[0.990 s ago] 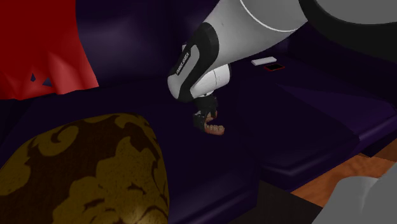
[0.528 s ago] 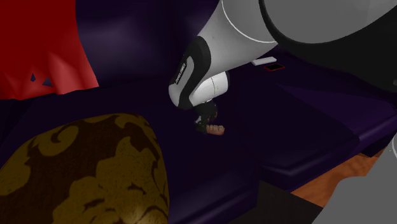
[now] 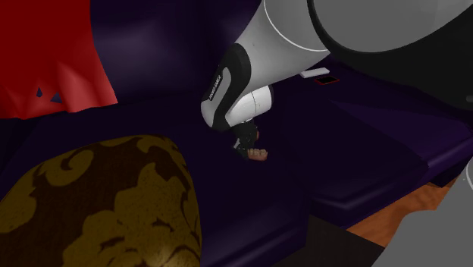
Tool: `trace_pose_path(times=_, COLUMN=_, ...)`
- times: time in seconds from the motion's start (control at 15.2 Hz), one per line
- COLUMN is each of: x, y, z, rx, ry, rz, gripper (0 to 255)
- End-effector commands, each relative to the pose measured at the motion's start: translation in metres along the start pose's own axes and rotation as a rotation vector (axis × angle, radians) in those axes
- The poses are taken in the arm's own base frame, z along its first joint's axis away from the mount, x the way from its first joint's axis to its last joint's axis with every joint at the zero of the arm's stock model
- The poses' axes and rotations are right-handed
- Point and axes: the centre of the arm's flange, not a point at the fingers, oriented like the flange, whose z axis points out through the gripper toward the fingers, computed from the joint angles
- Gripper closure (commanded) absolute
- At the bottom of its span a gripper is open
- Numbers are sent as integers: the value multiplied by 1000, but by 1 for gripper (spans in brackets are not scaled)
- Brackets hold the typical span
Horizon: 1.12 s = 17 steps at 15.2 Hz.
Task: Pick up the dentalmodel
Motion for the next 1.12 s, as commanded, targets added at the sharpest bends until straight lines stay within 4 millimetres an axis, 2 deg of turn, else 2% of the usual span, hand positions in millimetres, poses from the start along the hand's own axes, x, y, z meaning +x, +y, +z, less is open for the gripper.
trace_pose_path(times=0.0, x=0, y=-1, z=0, rx=-1, ry=0, rz=0, gripper=255)
trace_pose_path(times=0.99, x=-14, y=3, z=-78, rx=-1, ry=0, rz=0, gripper=255)
trace_pose_path(times=1.06, x=-14, y=3, z=-78, rx=-1, ry=0, rz=0, gripper=255)
